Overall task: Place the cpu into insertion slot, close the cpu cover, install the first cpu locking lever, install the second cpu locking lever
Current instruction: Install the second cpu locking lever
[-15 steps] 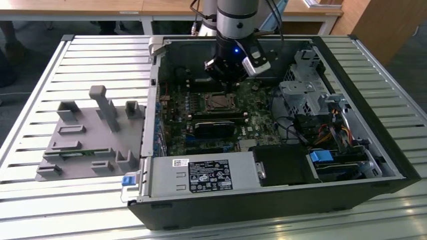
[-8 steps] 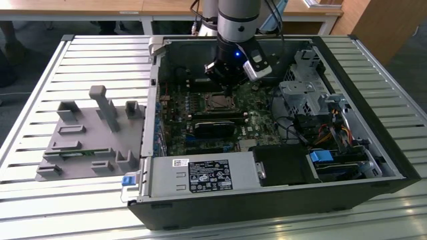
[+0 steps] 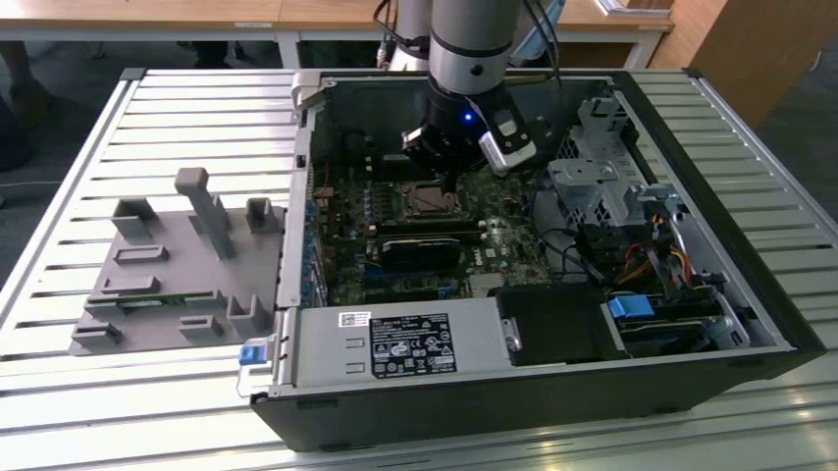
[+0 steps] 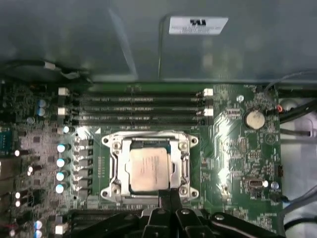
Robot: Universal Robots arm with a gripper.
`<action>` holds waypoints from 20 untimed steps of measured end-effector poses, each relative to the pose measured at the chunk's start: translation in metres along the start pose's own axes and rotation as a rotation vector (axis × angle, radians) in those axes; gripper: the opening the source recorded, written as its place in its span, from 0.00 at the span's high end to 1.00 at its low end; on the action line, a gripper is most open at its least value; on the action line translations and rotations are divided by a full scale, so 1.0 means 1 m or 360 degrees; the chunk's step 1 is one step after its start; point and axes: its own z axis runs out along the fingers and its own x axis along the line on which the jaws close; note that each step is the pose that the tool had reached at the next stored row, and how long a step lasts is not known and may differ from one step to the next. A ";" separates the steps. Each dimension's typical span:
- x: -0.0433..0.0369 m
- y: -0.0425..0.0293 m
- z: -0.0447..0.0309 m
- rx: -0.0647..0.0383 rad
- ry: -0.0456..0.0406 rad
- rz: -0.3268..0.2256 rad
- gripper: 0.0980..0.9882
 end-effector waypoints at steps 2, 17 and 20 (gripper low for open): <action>0.0000 -0.0007 -0.0001 -0.0002 0.0000 0.0000 0.99; -0.0002 -0.0091 -0.0004 -0.0008 0.0000 0.0000 0.99; -0.0002 -0.0106 -0.0005 -0.0008 0.0000 0.0000 0.99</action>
